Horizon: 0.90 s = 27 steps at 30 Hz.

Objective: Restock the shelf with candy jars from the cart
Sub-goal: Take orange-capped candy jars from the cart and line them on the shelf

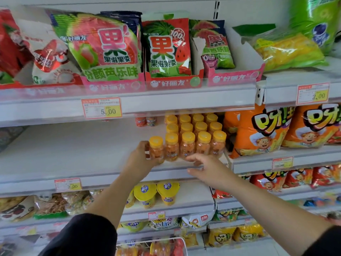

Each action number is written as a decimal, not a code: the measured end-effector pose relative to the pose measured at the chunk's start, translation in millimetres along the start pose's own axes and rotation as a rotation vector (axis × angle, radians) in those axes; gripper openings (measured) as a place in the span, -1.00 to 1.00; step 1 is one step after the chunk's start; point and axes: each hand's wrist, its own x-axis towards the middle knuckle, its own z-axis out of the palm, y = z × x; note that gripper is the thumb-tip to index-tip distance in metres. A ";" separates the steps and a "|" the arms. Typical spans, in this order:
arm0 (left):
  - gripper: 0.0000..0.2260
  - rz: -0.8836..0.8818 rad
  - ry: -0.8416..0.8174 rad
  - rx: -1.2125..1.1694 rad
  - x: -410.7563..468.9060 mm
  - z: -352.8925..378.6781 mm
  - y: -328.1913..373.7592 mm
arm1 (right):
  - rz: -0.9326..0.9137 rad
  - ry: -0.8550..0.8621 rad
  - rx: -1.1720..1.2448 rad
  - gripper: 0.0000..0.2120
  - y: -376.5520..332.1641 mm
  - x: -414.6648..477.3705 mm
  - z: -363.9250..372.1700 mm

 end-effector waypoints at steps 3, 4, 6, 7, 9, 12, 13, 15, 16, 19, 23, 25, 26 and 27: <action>-0.46 0.012 -0.005 0.033 1.2 -0.8 -1.1 | 0.001 0.001 -0.037 -0.62 1.2 -0.7 5.1; -0.46 0.016 -0.005 0.036 1.8 -1.3 -0.7 | 0.003 0.004 -0.042 -0.62 1.7 -0.8 5.9; -0.47 0.021 0.002 0.040 2.7 -1.1 0.4 | 0.006 0.009 -0.044 -0.64 2.6 -0.8 6.9; -0.48 0.019 0.011 0.046 3.0 -0.4 0.5 | 0.008 0.009 -0.047 -0.64 3.2 -0.7 7.1; -0.49 0.010 0.033 0.056 3.3 1.5 -0.5 | 0.012 0.004 -0.065 -0.65 4.6 0.0 7.1; -0.48 0.011 0.049 0.066 2.1 3.8 -1.7 | 0.006 -0.017 -0.076 -0.65 5.3 1.1 4.9; -0.48 0.017 0.045 0.067 1.7 3.8 -2.0 | 0.002 -0.023 -0.078 -0.65 5.5 1.2 3.7; -0.46 0.037 0.033 0.086 0.0 2.7 -1.8 | -0.006 -0.033 -0.084 -0.65 5.9 1.0 1.1; -0.44 0.050 0.040 0.096 -1.6 1.8 -1.6 | -0.014 -0.037 -0.085 -0.66 5.7 0.4 0.4; -0.43 0.084 0.130 0.108 -16.9 -0.5 -4.0 | -0.068 -0.028 -0.089 -0.70 4.3 -2.3 3.9; -0.65 0.158 0.282 0.103 -68.2 -4.6 -21.1 | -0.121 -0.083 -0.068 -0.75 -0.7 -7.5 26.4; -0.76 0.127 0.301 0.109 -96.5 -8.3 -44.5 | -0.124 -0.167 -0.059 -0.76 -1.3 -8.5 46.7; -0.79 0.085 0.293 0.097 -110.8 -10.5 -59.8 | -0.123 -0.218 -0.057 -0.77 -1.3 -10.0 59.2; -0.79 0.033 0.286 0.077 -125.0 -12.9 -75.9 | -0.119 -0.271 -0.046 -0.78 -0.1 -11.8 73.1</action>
